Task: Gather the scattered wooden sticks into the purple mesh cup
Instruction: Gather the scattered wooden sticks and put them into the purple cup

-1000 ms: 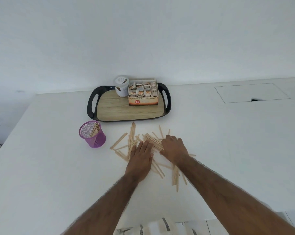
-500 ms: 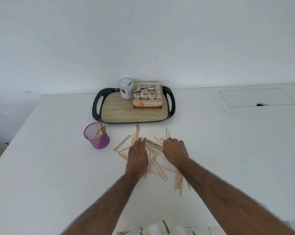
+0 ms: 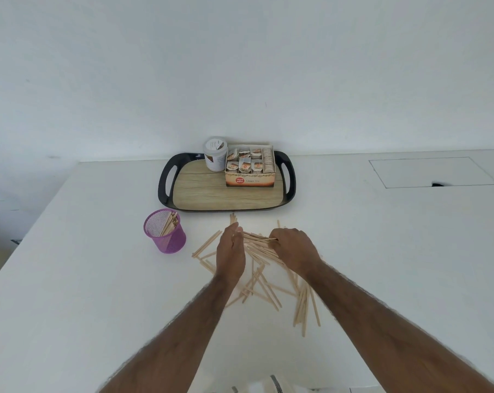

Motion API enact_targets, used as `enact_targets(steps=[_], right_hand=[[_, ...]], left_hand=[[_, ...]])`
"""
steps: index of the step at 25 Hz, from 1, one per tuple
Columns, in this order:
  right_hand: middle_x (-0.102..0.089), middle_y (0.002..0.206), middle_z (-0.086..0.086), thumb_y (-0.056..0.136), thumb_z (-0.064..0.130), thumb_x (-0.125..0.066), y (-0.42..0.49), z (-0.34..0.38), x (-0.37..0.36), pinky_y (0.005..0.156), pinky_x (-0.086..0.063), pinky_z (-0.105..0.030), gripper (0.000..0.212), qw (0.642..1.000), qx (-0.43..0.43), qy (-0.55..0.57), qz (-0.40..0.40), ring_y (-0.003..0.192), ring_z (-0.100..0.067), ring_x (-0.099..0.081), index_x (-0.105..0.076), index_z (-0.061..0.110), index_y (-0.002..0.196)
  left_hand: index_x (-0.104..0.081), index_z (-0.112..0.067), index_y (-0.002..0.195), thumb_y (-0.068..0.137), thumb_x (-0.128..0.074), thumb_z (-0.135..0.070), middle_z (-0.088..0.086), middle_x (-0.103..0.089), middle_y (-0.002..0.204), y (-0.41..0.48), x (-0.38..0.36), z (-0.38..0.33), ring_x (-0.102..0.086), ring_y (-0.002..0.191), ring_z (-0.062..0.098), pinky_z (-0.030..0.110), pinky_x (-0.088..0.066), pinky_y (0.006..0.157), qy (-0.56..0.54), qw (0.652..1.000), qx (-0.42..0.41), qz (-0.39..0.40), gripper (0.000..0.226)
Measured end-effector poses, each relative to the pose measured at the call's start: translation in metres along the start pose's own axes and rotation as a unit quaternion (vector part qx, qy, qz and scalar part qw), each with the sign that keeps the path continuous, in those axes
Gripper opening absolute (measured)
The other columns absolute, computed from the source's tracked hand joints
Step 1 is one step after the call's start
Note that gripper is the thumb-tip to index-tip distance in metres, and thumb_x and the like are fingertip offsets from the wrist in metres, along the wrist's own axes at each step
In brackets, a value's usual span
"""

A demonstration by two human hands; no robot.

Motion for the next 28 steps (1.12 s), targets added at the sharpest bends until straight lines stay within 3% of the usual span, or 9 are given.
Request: enact_targets(steps=[3,5,7,12,16,21,26,28], right_hand=[[-0.071,0.092,-0.002,0.101,0.022,-0.052,0.0,0.013,0.001,0.08,-0.051,-0.042,0.016,0.997,0.065,-0.042,-0.001,0.081,-0.025,-0.065,-0.067,0.015,0.101],[-0.068,0.093,-0.005,0.099,0.012,-0.05,0.001,0.019,0.001,0.074,-0.052,-0.041,0.015,0.994,0.09,-0.068,0.009,0.08,-0.027,-0.064,-0.064,0.014,0.102],[-0.064,0.097,-0.007,0.095,0.003,-0.047,0.003,0.022,0.0,0.071,-0.052,-0.04,0.02,0.992,0.096,-0.073,0.021,0.084,-0.027,-0.064,-0.061,0.012,0.106],[-0.057,0.107,-0.008,0.092,-0.004,-0.044,0.011,0.028,-0.007,0.074,-0.046,-0.037,0.029,0.99,0.113,-0.081,0.037,0.096,-0.026,-0.058,-0.054,0.011,0.115],[-0.054,0.113,-0.01,0.092,-0.002,-0.045,0.013,0.032,-0.015,0.076,-0.044,-0.038,0.031,0.987,0.118,-0.097,0.041,0.1,-0.028,-0.055,-0.05,0.01,0.12],[-0.055,0.11,-0.008,0.101,0.012,-0.048,0.017,0.032,-0.017,0.07,-0.036,-0.035,0.015,0.992,0.091,-0.09,0.014,0.096,-0.025,-0.053,-0.049,0.013,0.116],[-0.064,0.093,-0.003,0.105,0.037,-0.044,0.023,0.035,-0.004,0.066,-0.045,-0.038,0.024,0.99,0.083,-0.106,-0.03,0.08,-0.025,-0.061,-0.056,0.016,0.102],[-0.065,0.087,-0.001,0.104,0.043,-0.045,0.027,0.033,0.002,0.062,-0.042,-0.036,0.029,0.988,0.091,-0.121,-0.038,0.073,-0.023,-0.06,-0.058,0.018,0.096]], left_hand=[[-0.062,-0.013,0.103,0.108,-0.042,-0.036,0.004,-0.07,0.092,0.005,-0.005,-0.006,-0.066,0.083,0.019,0.03,-0.055,0.067,-0.088,0.993,0.07,-0.024,0.032],[-0.061,-0.015,0.096,0.108,-0.043,-0.035,0.01,-0.073,0.085,0.008,-0.005,-0.009,-0.067,0.067,0.019,0.027,-0.055,0.051,-0.094,0.99,0.096,-0.037,0.029],[-0.06,-0.011,0.096,0.108,-0.043,-0.032,0.012,-0.072,0.08,0.011,-0.004,-0.01,-0.066,0.062,0.019,0.023,-0.053,0.046,-0.098,0.988,0.11,-0.046,0.03],[-0.061,-0.003,0.1,0.109,-0.042,-0.025,0.013,-0.069,0.08,0.018,0.002,-0.01,-0.066,0.068,0.021,0.027,-0.058,0.053,-0.098,0.987,0.123,-0.043,0.031],[-0.062,-0.008,0.098,0.109,-0.042,-0.023,0.014,-0.073,0.089,0.018,0.005,-0.013,-0.071,0.074,0.019,0.025,-0.059,0.055,-0.082,0.991,0.098,-0.032,0.027],[-0.062,-0.009,0.1,0.11,-0.042,-0.023,0.007,-0.07,0.093,0.016,0.005,-0.024,-0.073,0.082,0.016,0.018,-0.056,0.054,-0.026,0.998,0.045,-0.022,0.027],[-0.064,-0.006,0.103,0.11,-0.04,-0.026,0.009,-0.07,0.093,0.012,0.002,-0.032,-0.072,0.089,0.025,0.044,-0.063,0.077,0.013,1.0,-0.01,-0.018,0.031],[-0.063,-0.012,0.103,0.11,-0.04,-0.033,0.013,-0.069,0.098,0.011,0.0,-0.035,-0.069,0.092,0.025,0.045,-0.061,0.082,-0.019,1.0,-0.01,-0.008,0.032]])
Point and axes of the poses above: each hand's wrist, its own y-axis towards the middle knuckle, its own x-axis out of the back of the hand, z = x × y, the point moved 3 cm from there along y, towards the middle knuckle
